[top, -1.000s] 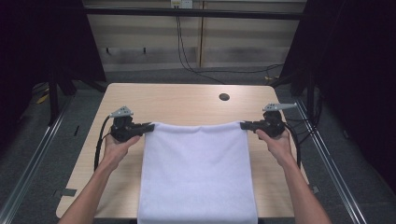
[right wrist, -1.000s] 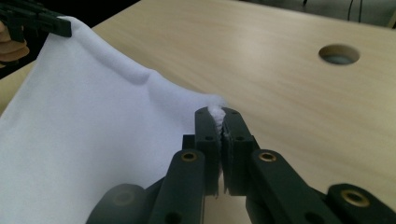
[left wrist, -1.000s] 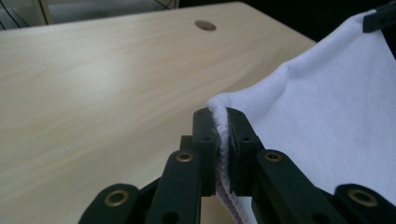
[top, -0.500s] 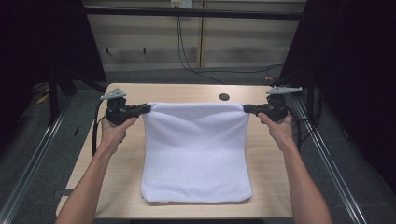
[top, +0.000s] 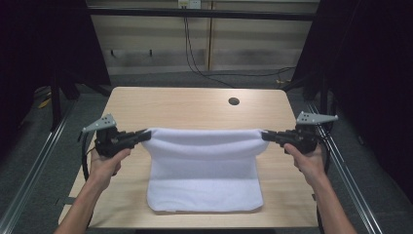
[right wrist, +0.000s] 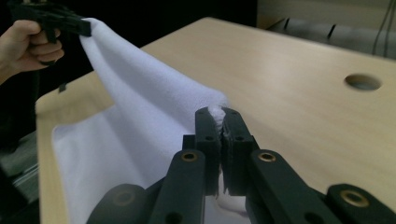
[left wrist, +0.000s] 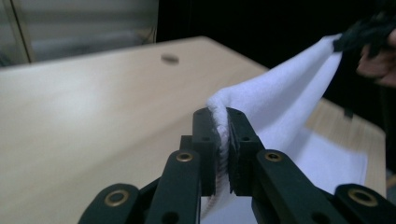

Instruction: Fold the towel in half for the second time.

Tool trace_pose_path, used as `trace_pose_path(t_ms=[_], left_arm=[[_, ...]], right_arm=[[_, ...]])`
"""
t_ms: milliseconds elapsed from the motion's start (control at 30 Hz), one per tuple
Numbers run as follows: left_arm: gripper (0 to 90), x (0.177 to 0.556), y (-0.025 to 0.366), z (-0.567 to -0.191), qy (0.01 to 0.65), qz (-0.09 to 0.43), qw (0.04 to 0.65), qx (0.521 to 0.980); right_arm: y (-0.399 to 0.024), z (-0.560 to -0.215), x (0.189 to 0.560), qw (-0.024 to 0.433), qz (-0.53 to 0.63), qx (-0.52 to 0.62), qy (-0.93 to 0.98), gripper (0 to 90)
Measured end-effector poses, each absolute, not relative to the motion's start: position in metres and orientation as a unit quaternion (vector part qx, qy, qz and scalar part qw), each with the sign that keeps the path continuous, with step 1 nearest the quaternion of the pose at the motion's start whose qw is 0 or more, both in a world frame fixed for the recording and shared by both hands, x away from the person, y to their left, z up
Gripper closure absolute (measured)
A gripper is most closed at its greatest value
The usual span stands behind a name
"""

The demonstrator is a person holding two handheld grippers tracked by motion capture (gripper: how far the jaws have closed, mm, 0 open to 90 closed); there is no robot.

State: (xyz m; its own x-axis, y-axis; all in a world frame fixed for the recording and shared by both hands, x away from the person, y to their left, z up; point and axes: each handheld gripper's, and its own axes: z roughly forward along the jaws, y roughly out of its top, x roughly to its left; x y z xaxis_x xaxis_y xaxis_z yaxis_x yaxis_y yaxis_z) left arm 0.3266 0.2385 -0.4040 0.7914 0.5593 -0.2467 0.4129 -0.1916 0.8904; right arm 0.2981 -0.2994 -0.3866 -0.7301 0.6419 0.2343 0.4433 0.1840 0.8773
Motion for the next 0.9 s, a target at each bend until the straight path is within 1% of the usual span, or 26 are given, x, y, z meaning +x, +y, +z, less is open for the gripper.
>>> trace_pose_path(t_ms=[100,267,333,433,500,567,633,700,767,867,900], left_arm=[[83.8,0.312,0.242,-0.414,0.321,0.047,0.547,0.772],[83.7,0.283,0.245,-0.417,0.302,0.038,0.546,0.781],[83.5,0.274,0.247,-0.423,0.298,0.034,0.536,0.789],[83.1,0.266,0.245,-0.443,0.304,0.023,0.511,0.804],[83.0,0.261,0.245,-0.457,0.307,0.0,0.5,0.81],[82.8,0.255,0.247,-0.466,0.303,-0.01,0.49,0.818],[81.3,0.25,0.249,-0.471,0.3,-0.028,0.482,0.822],[78.9,0.247,0.253,-0.475,0.295,-0.045,0.475,0.828],[77.1,0.243,0.254,-0.479,0.287,-0.052,0.468,0.834],[71.9,0.238,0.254,-0.479,0.277,-0.052,0.469,0.837],[69.6,0.237,0.254,-0.477,0.276,-0.049,0.475,0.834]], right_arm=[[-0.296,-0.399,0.279,0.077,0.522,0.348,0.775,87.2],[-0.293,-0.406,0.251,0.066,0.505,0.336,0.793,87.2],[-0.295,-0.411,0.239,0.061,0.509,0.339,0.789,87.1],[-0.294,-0.43,0.227,0.053,0.497,0.343,0.795,86.0],[-0.292,-0.444,0.219,0.04,0.491,0.347,0.798,85.6],[-0.291,-0.456,0.214,0.027,0.472,0.347,0.81,85.2],[-0.291,-0.462,0.207,0.012,0.467,0.348,0.813,83.0],[-0.291,-0.466,0.201,-0.002,0.462,0.346,0.816,78.0],[-0.291,-0.472,0.196,-0.025,0.467,0.343,0.815,77.3],[-0.291,-0.479,0.192,-0.032,0.457,0.349,0.818,71.2],[-0.291,-0.478,0.192,-0.027,0.459,0.352,0.815,68.2]])
